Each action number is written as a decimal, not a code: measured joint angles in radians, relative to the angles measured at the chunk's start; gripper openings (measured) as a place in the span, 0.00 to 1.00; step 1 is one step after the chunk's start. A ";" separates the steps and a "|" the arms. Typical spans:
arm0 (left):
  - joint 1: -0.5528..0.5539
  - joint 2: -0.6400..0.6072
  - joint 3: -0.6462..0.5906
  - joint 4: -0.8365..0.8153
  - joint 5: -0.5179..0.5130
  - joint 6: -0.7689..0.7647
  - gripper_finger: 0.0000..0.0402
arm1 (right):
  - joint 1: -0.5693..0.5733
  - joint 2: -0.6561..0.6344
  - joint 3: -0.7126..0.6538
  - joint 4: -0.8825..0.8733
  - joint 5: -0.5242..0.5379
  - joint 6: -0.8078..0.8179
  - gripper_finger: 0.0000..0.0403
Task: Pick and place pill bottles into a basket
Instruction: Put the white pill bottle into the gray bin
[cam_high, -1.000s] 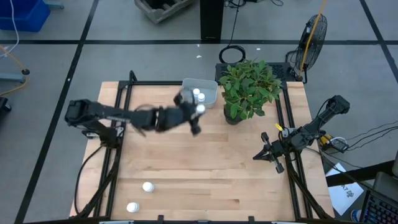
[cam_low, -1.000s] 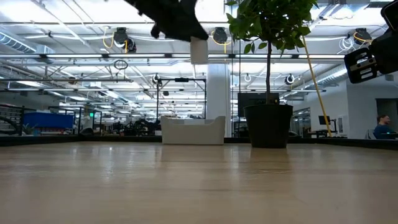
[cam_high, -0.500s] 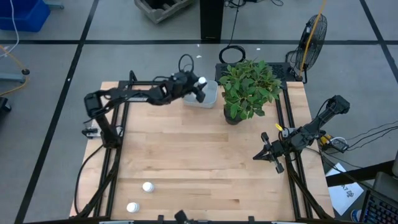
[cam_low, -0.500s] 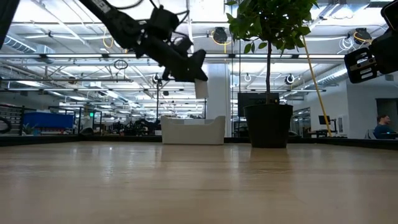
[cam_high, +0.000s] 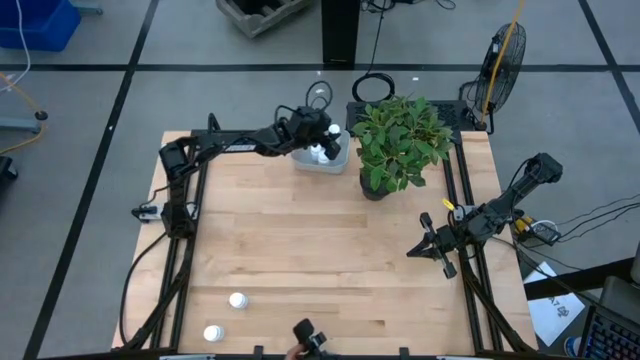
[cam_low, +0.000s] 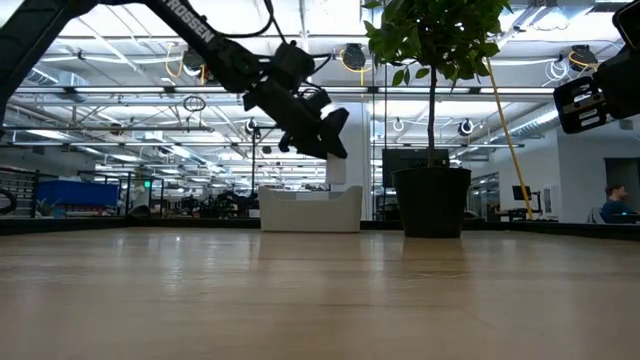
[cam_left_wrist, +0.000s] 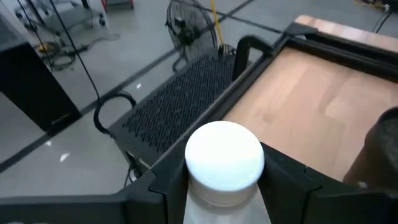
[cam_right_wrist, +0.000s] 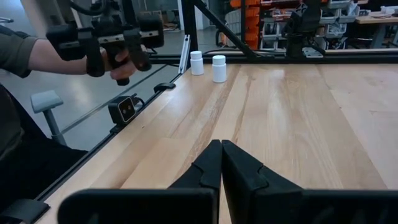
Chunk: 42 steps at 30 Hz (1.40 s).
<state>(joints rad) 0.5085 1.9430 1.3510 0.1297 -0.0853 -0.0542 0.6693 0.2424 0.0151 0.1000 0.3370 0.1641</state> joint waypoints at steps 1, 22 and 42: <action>0.002 0.001 -0.001 -0.001 0.003 -0.002 0.42 | 0.000 0.000 0.000 0.000 0.000 0.000 0.01; 0.037 -0.001 -0.135 0.122 0.086 -0.016 0.40 | 0.000 0.000 0.000 0.000 0.000 0.000 0.01; 0.062 0.077 -0.185 0.252 0.147 -0.005 0.45 | 0.000 0.000 0.000 0.000 0.000 0.000 0.01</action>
<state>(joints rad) 0.5701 2.0197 1.1657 0.3819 0.0619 -0.0597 0.6693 0.2424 0.0151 0.1001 0.3374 0.1642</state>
